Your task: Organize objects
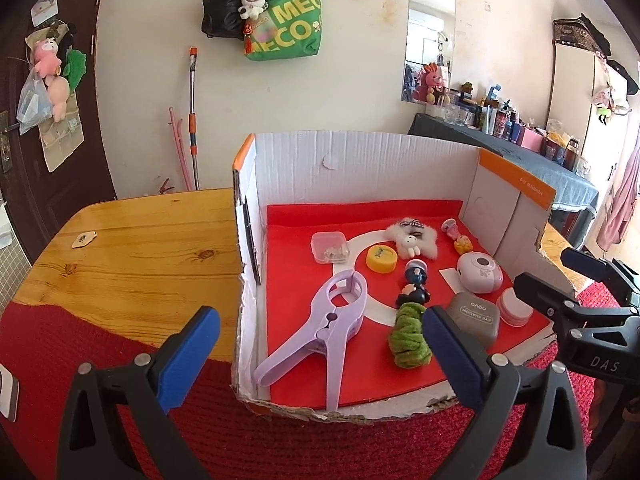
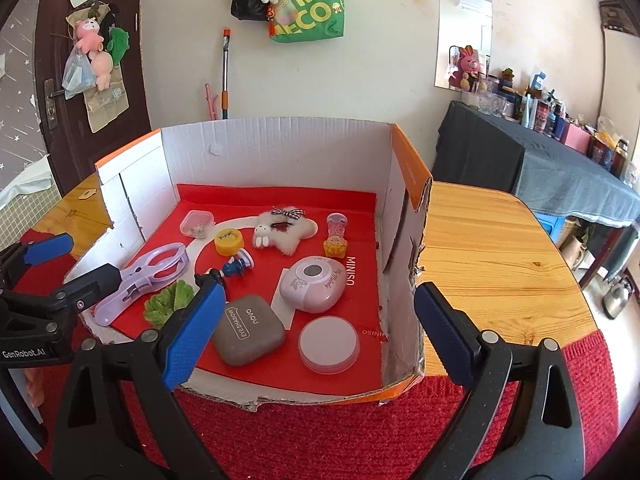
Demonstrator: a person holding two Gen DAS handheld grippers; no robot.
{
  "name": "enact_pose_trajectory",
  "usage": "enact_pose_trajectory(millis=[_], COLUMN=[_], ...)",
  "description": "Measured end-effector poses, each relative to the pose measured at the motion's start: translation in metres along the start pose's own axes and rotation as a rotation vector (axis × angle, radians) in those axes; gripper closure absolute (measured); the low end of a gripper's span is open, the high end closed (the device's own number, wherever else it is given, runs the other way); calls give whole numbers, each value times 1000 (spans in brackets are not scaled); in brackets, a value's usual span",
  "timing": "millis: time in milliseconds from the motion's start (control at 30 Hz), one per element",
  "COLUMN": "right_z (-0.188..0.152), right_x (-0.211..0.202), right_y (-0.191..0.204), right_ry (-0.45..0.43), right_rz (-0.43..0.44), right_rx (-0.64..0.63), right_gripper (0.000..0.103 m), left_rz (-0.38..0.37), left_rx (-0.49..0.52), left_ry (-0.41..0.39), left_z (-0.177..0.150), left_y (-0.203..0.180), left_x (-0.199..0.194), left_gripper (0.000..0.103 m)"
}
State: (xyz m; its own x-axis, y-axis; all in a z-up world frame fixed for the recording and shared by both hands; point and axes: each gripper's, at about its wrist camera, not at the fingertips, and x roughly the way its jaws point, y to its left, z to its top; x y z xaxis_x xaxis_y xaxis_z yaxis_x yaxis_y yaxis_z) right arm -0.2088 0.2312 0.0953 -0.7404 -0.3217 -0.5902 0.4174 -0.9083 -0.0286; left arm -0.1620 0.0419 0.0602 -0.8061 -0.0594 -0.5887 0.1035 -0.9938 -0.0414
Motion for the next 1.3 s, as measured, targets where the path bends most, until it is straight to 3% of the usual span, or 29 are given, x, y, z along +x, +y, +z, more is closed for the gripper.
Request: enact_pose_trajectory(millis=[1300], right_z=[-10], right_x=[7], right_y=[-3], right_ry=[3], right_rz=[-27], right_rx=[21], right_gripper=[2], left_rz=[17], left_rx=[-9], left_ry=[-12], left_z=[-7], left_y=[4], left_x=[3], left_gripper=[0])
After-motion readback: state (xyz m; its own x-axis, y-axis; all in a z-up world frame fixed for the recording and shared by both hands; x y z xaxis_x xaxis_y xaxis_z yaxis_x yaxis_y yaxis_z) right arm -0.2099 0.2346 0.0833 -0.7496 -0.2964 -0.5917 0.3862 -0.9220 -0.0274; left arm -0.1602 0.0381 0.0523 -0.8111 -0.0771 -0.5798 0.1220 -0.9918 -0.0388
